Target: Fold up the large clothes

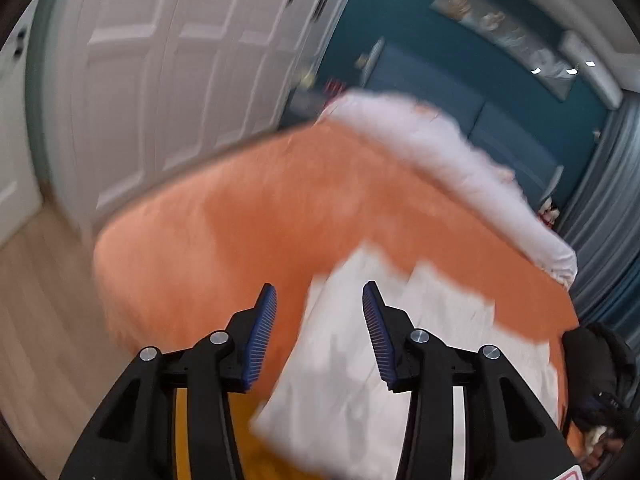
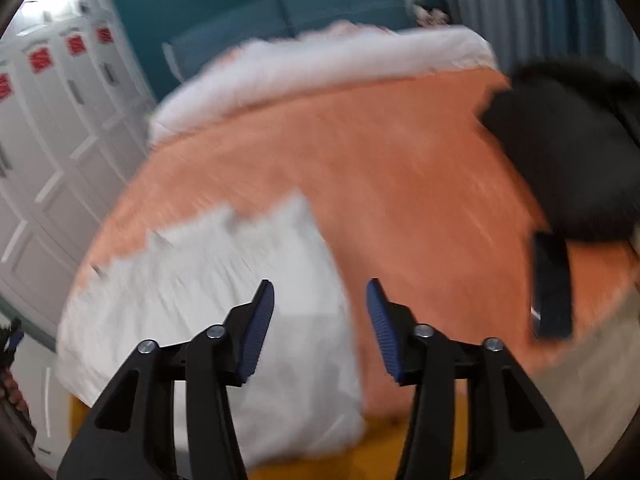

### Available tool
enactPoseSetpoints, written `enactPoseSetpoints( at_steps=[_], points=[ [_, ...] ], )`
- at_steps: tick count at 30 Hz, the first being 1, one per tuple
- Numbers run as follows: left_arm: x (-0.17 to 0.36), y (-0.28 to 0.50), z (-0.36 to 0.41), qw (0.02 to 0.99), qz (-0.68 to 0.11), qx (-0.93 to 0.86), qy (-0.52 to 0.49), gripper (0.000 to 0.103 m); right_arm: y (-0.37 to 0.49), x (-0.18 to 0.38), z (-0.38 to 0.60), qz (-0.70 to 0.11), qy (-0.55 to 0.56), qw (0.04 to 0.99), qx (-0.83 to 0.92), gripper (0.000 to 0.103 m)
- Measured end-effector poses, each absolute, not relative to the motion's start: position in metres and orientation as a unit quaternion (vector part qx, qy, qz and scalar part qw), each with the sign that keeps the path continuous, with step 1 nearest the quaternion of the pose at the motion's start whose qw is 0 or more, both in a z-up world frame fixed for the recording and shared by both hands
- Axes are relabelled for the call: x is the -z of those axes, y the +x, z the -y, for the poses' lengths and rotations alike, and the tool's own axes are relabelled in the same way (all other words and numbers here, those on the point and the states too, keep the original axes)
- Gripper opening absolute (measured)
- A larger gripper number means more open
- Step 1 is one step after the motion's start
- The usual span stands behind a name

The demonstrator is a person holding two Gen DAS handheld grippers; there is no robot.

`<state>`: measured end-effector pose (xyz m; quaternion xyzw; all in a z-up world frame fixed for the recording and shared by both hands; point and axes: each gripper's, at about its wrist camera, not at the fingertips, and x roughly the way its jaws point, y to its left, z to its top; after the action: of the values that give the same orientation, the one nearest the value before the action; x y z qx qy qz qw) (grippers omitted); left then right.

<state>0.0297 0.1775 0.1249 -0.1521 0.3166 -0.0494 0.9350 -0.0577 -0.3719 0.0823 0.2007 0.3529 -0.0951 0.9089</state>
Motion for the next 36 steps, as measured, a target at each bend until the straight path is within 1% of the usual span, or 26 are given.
enactPoseSetpoints(
  at_steps=[1, 4, 7, 8, 9, 10, 11, 12, 14, 15, 16, 17, 18, 19, 20, 21, 22, 24, 25, 26, 27, 28, 29, 30, 33, 36],
  points=[
    [-0.129, 0.042, -0.168, 0.936, -0.314, 0.057, -0.146, 0.042, -0.034, -0.087, 0.361, -0.349, 0.190, 0.915, 0.072, 0.028],
    [-0.116, 0.090, -0.112, 0.934, -0.317, 0.112, -0.119, 0.044, 0.030, -0.079, 0.318, -0.357, 0.161, 0.920, 0.015, 0.023],
    [-0.058, 0.133, -0.058, 0.912, -0.381, 0.132, -0.076, 0.045, 0.081, -0.041, 0.280, -0.406, 0.154, 0.901, -0.023, 0.021],
    [-0.030, 0.147, -0.050, 0.901, -0.413, 0.118, -0.055, 0.047, 0.088, -0.026, 0.282, -0.420, 0.146, 0.895, -0.022, 0.021],
    [-0.007, 0.157, -0.049, 0.895, -0.435, 0.093, -0.034, 0.040, 0.089, -0.010, 0.286, -0.434, 0.135, 0.891, -0.013, 0.019],
    [0.012, 0.163, -0.056, 0.894, -0.441, 0.080, -0.020, 0.031, 0.092, 0.011, 0.302, -0.451, 0.135, 0.882, 0.013, 0.014],
    [0.026, 0.166, -0.069, 0.895, -0.440, 0.077, -0.020, 0.024, 0.087, 0.023, 0.317, -0.453, 0.161, 0.877, 0.023, 0.003],
    [0.032, 0.165, -0.082, 0.892, -0.439, 0.095, -0.047, 0.019, 0.080, 0.034, 0.340, -0.449, 0.210, 0.868, 0.030, 0.000],
    [0.034, 0.165, -0.097, 0.887, -0.443, 0.099, -0.085, 0.013, 0.065, 0.040, 0.376, -0.435, 0.273, 0.855, 0.072, 0.000],
    [0.033, 0.166, -0.093, 0.887, -0.443, 0.096, -0.085, 0.013, 0.062, 0.033, 0.376, -0.430, 0.273, 0.857, 0.083, 0.000],
    [0.032, 0.167, -0.091, 0.890, -0.441, 0.090, -0.079, 0.013, 0.057, 0.017, 0.363, -0.419, 0.247, 0.869, 0.095, 0.004],
    [0.033, 0.164, -0.086, 0.893, -0.438, 0.080, -0.069, 0.013, 0.054, 0.008, 0.351, -0.411, 0.226, 0.878, 0.090, 0.004],
    [0.036, 0.159, -0.085, 0.894, -0.436, 0.074, -0.066, 0.013, 0.050, 0.000, 0.334, -0.401, 0.199, 0.891, 0.071, 0.001],
    [0.037, 0.158, -0.082, 0.895, -0.435, 0.070, -0.065, 0.013, 0.050, 0.003, 0.327, -0.405, 0.186, 0.893, 0.069, 0.001],
    [0.038, 0.156, -0.081, 0.895, -0.436, 0.068, -0.067, 0.013, 0.055, 0.019, 0.324, -0.435, 0.168, 0.881, 0.082, 0.000],
    [0.038, 0.158, -0.083, 0.894, -0.437, 0.070, -0.070, 0.013, 0.056, 0.036, 0.330, -0.458, 0.170, 0.869, 0.086, 0.000],
    [0.036, 0.164, -0.086, 0.892, -0.440, 0.073, -0.072, 0.013, 0.052, 0.047, 0.341, -0.458, 0.206, 0.862, 0.076, 0.000],
    [0.024, 0.166, -0.094, 0.892, -0.442, 0.067, -0.064, 0.013, 0.045, 0.033, 0.347, -0.451, 0.227, 0.857, 0.102, 0.001],
    [0.018, 0.160, -0.097, 0.894, -0.438, 0.067, -0.064, 0.013, 0.041, 0.017, 0.342, -0.440, 0.216, 0.864, 0.114, 0.005],
    [0.008, 0.149, -0.103, 0.899, -0.429, 0.063, -0.061, 0.020, 0.040, 0.006, 0.333, -0.434, 0.205, 0.870, 0.110, 0.005],
    [-0.001, 0.138, -0.107, 0.905, -0.419, 0.049, -0.053, 0.041, 0.039, -0.007, 0.324, -0.430, 0.196, 0.876, 0.099, 0.005],
    [-0.008, 0.126, -0.113, 0.911, -0.408, 0.038, -0.048, 0.052, 0.040, -0.018, 0.310, -0.430, 0.186, 0.880, 0.085, 0.005],
    [-0.015, 0.112, -0.121, 0.915, -0.399, 0.023, -0.045, 0.067, 0.043, -0.028, 0.292, -0.429, 0.172, 0.885, 0.062, 0.005],
    [-0.019, 0.101, -0.129, 0.917, -0.397, 0.015, -0.047, 0.073, 0.045, -0.034, 0.275, -0.429, 0.160, 0.888, 0.044, 0.005],
    [-0.016, 0.073, -0.156, 0.898, -0.431, 0.007, -0.086, 0.078, 0.073, -0.036, 0.211, -0.442, 0.130, 0.887, -0.019, 0.005],
    [0.004, 0.048, -0.182, 0.867, -0.476, 0.005, -0.147, 0.079, 0.099, -0.022, 0.159, -0.463, 0.102, 0.878, -0.059, 0.005]
  ],
)
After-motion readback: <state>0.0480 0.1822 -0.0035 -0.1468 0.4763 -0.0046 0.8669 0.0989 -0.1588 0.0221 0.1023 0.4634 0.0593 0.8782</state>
